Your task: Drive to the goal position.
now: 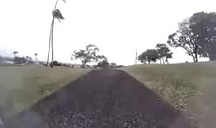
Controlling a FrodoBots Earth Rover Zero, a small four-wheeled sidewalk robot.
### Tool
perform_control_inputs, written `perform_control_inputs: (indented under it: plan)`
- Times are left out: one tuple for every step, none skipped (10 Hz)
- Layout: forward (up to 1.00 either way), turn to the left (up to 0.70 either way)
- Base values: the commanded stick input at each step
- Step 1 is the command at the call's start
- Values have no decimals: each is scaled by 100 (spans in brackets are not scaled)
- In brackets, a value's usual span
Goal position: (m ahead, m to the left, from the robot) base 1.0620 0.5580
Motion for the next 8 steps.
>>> perform_control_inputs:
  plan:
    - [100,0]
    - [100,0]
    - [100,0]
    - [100,0]
    - [100,0]
    - [100,0]
    - [100,0]
    - [100,0]
